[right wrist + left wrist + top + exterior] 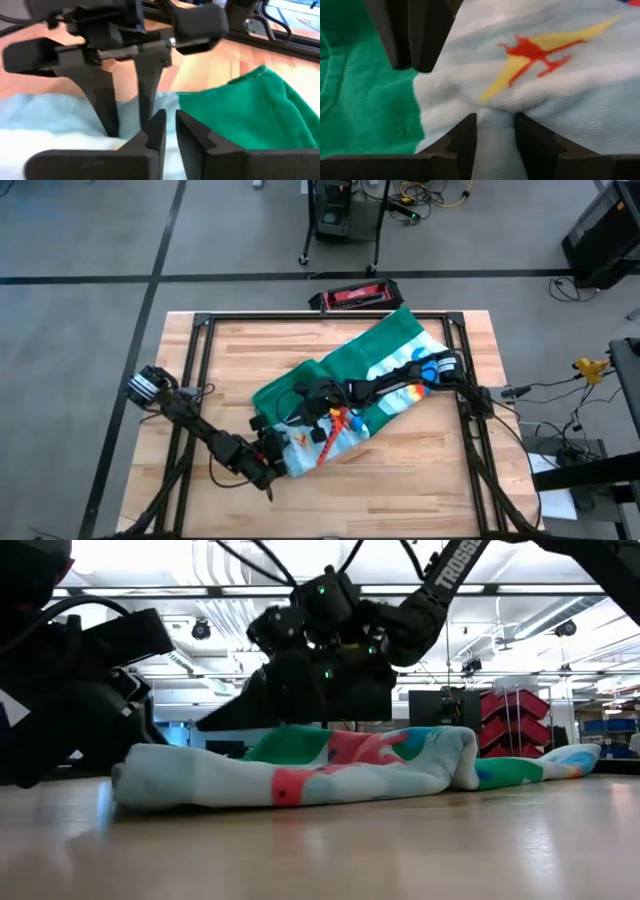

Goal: Roll towel
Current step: Roll the multi-color dinosaur print towel

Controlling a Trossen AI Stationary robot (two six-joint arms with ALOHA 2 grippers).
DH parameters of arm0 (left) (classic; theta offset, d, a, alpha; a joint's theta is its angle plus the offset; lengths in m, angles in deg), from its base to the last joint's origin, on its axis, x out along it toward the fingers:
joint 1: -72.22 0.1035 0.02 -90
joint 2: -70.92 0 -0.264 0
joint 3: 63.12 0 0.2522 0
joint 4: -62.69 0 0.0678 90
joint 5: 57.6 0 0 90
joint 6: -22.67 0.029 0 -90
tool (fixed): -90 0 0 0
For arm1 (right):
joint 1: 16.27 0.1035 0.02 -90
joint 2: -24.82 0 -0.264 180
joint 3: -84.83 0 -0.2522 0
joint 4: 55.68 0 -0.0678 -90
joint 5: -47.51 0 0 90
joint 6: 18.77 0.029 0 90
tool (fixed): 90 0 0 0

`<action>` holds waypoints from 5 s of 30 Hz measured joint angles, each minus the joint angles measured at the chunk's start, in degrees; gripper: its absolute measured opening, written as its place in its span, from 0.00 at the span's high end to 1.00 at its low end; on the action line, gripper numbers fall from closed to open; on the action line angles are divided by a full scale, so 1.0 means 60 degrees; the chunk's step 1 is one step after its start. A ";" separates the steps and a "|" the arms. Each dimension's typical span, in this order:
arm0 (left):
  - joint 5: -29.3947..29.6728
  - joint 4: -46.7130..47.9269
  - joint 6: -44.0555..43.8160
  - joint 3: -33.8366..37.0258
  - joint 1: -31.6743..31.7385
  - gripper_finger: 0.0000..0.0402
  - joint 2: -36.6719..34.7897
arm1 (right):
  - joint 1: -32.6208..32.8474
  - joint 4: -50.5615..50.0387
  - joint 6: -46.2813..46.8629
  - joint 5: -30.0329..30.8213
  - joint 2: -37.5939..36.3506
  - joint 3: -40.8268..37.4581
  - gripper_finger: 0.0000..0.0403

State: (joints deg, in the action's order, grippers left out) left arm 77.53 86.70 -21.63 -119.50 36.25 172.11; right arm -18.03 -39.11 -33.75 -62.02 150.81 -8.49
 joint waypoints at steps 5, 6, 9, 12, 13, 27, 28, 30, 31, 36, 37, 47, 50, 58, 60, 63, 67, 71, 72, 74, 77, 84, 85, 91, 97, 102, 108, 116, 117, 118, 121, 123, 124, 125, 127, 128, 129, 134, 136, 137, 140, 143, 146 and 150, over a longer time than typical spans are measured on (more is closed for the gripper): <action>-0.0375 -0.0309 0.0311 -0.0004 0.0075 0.70 -0.0053 | -0.0047 0.0006 0.0204 0.0000 0.0167 -0.0022 0.75; -0.0445 -0.0276 0.0311 -0.0004 0.0076 0.70 -0.0101 | -0.0047 0.0038 0.0242 0.0000 0.0156 -0.0027 0.72; -0.0814 -0.0052 0.0387 -0.0004 0.0067 0.70 -0.0378 | -0.0047 -0.0046 0.0033 0.0000 0.0153 -0.0252 0.66; -0.1016 0.0414 0.0412 -0.0027 0.0053 0.69 -0.0827 | -0.0047 -0.0047 0.0004 -0.0006 0.0243 -0.0439 0.62; -0.1006 0.0534 0.0413 -0.0043 0.0040 0.69 -0.0996 | -0.0047 -0.0042 0.0001 -0.0043 0.0292 -0.0471 0.61; 0.0306 0.1309 -0.1578 0.1010 0.0183 0.63 -0.1955 | -0.0186 0.0082 0.0126 -0.0881 0.0665 -0.0468 0.60; 0.0258 0.0853 -0.1619 0.1241 0.0212 0.62 -0.1906 | -0.0188 0.0081 0.0110 -0.0887 0.0656 -0.0469 0.59; 0.0109 0.0120 -0.1642 0.1613 0.0233 0.61 -0.1776 | -0.0185 0.0060 0.0062 -0.0858 0.0620 -0.0476 0.59; 0.0095 -0.0159 -0.1642 0.1742 0.0243 0.60 -0.1707 | -0.0182 0.0038 0.0057 -0.0838 0.0566 -0.0479 0.58; 0.0048 -0.0373 -0.1802 0.1927 0.0251 0.60 -0.1581 | 0.0008 -0.0154 -0.0022 -0.0714 0.0150 -0.0527 0.56; 0.0046 -0.0373 -0.1769 0.1927 0.0252 0.61 -0.1581 | 0.0048 -0.0100 -0.0036 -0.0747 0.0070 -0.0523 0.55; 0.0003 -0.0313 -0.1461 0.1911 0.0258 0.62 -0.1621 | -0.0018 -0.0428 -0.0207 -0.2065 0.1137 0.1321 0.52; -0.0070 -0.0128 -0.1448 0.1912 0.0258 0.60 -0.1756 | -0.0065 -0.0851 -0.0355 -0.2076 0.1372 0.1560 0.52; -0.0358 0.2000 -0.1425 0.0967 -0.0045 0.60 -0.3021 | -0.0072 -0.1179 -0.0441 -0.2157 0.1509 0.1571 0.52; -0.0557 0.2293 -0.1462 0.0573 -0.0350 0.61 -0.3228 | -0.0072 -0.1221 -0.0437 -0.2141 0.1516 0.1571 0.52; -0.0925 0.2310 -0.1924 0.0187 -0.1090 0.62 -0.3185 | -0.0072 -0.1205 -0.0437 -0.2124 0.1567 0.1569 0.52; -0.0801 0.2348 -0.3496 0.0042 -0.2087 0.65 -0.2491 | -0.0072 -0.1183 -0.0437 -0.2108 0.1606 0.1571 0.52; 0.0096 0.2364 -0.4554 0.0105 -0.2527 0.69 -0.1425 | -0.0069 -0.1193 -0.0437 -0.2095 0.1607 0.1568 0.51; 0.0217 0.2388 -0.4654 0.0116 -0.2543 0.70 -0.1173 | -0.0069 -0.1205 -0.0435 -0.2090 0.1611 0.1568 0.51; 0.0335 0.2293 -0.4761 0.0120 -0.2502 0.70 -0.0732 | -0.0069 -0.1203 -0.0405 -0.2086 0.1608 0.1566 0.51; 0.0190 0.2236 -0.4901 0.0120 -0.2351 0.71 -0.0305 | -0.0069 -0.1207 -0.0311 -0.2073 0.1607 0.1561 0.52; -0.0300 0.2168 -0.6302 0.0238 -0.2203 0.68 -0.0382 | -0.0066 -0.1215 -0.0288 -0.2022 0.1607 0.1553 0.51; -0.0350 0.2122 -0.6486 0.0284 -0.2179 0.67 -0.0393 | -0.0065 -0.1218 -0.0277 -0.2024 0.1607 0.1553 0.51; -0.0574 0.1946 -0.6566 0.0433 -0.2118 0.54 -0.0386 | -0.0065 -0.1224 -0.0308 -0.1998 0.1607 0.1553 0.51; -0.0106 0.1472 -0.5375 0.0474 -0.1625 0.47 -0.0361 | -0.0065 -0.1258 -0.0328 -0.1993 0.1589 0.1550 0.51; 0.0184 0.1085 -0.4200 0.0484 -0.1132 0.46 -0.0330 | -0.0065 -0.1626 -0.0430 -0.1911 0.1310 0.1531 0.51; 0.0375 0.1129 -0.3195 0.0202 -0.0731 0.48 -0.0480 | -0.0061 -0.1755 -0.0500 -0.1716 0.1199 0.1524 0.49; 0.0642 0.1288 -0.2038 -0.0306 -0.0668 0.53 -0.1107 | -0.0054 -0.1797 -0.0616 -0.1491 0.1181 0.1528 0.48; 0.0655 0.1290 -0.1993 -0.0306 -0.0642 0.53 -0.1107 | -0.0054 -0.1792 -0.0616 -0.1488 0.1181 0.1528 0.48; 0.0643 0.1292 -0.1973 -0.0280 -0.0605 0.54 -0.1104 | -0.0054 -0.1790 -0.0616 -0.1486 0.1178 0.1528 0.48; 0.0581 0.1304 -0.2037 -0.0162 -0.0496 0.55 -0.1038 | -0.0054 -0.1947 -0.0640 -0.1454 0.1084 0.1528 0.47; 0.0484 0.1376 -0.2044 -0.0124 -0.0490 0.56 -0.0994 | -0.0061 -0.2274 -0.0766 -0.1400 0.0912 0.1528 0.47; 0.0386 0.1459 -0.2052 -0.0124 -0.0496 0.56 -0.1000 | -0.0061 -0.2444 -0.0821 -0.1314 0.0785 0.1528 0.47; 0.0275 0.1539 -0.2050 -0.0124 -0.0497 0.57 -0.1023 | -0.0061 -0.2589 -0.0893 -0.1184 0.0677 0.1528 0.47; -0.0178 0.1752 -0.2050 -0.0124 -0.0499 0.58 -0.1139 | -0.0061 -0.2614 -0.0985 -0.1018 0.0568 0.1542 0.46; -0.0419 0.1914 -0.2072 -0.0124 -0.0502 0.58 -0.1237 | -0.0061 -0.2635 -0.1005 -0.0991 0.0558 0.1542 0.46; -0.0661 0.2057 -0.2156 -0.0124 -0.0503 0.59 -0.1340 | -0.0061 -0.2666 -0.1012 -0.0985 0.0558 0.1542 0.47; -0.1356 0.2588 -0.2545 -0.0124 -0.0610 0.61 -0.1786 | -0.0043 -0.3071 -0.1127 -0.0969 0.0468 0.1535 0.47; -0.1376 0.2652 -0.2583 -0.0124 -0.0710 0.61 -0.1839 | -0.0043 -0.3211 -0.1162 -0.0980 0.0336 0.1531 0.47; -0.1390 0.2692 -0.2621 -0.0124 -0.0739 0.61 -0.1840 | -0.0043 -0.3229 -0.1192 -0.0995 0.0288 0.1535 0.47; -0.1617 0.2739 -0.2873 -0.0124 -0.0828 0.61 -0.1792 | -0.0041 -0.3155 -0.1268 -0.1105 0.0336 0.1550 0.46; -0.1882 0.2862 -0.3422 -0.0100 -0.0947 0.61 -0.1620 | -0.0073 -0.3012 -0.1212 -0.1265 0.0695 0.1515 0.45; -0.1887 0.2714 -0.4090 0.0067 -0.1084 0.61 -0.1310 | -0.0152 -0.2715 -0.1064 -0.1422 0.0949 0.1519 0.46; -0.1485 0.1939 -0.4458 0.0381 -0.1129 0.61 -0.0794 | -0.0192 -0.2585 -0.0925 -0.1657 0.1100 0.1539 0.46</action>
State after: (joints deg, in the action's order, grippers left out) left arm 68.61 98.34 -48.38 -117.21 29.48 167.34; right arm -19.19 -54.62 -39.30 -71.96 157.41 0.74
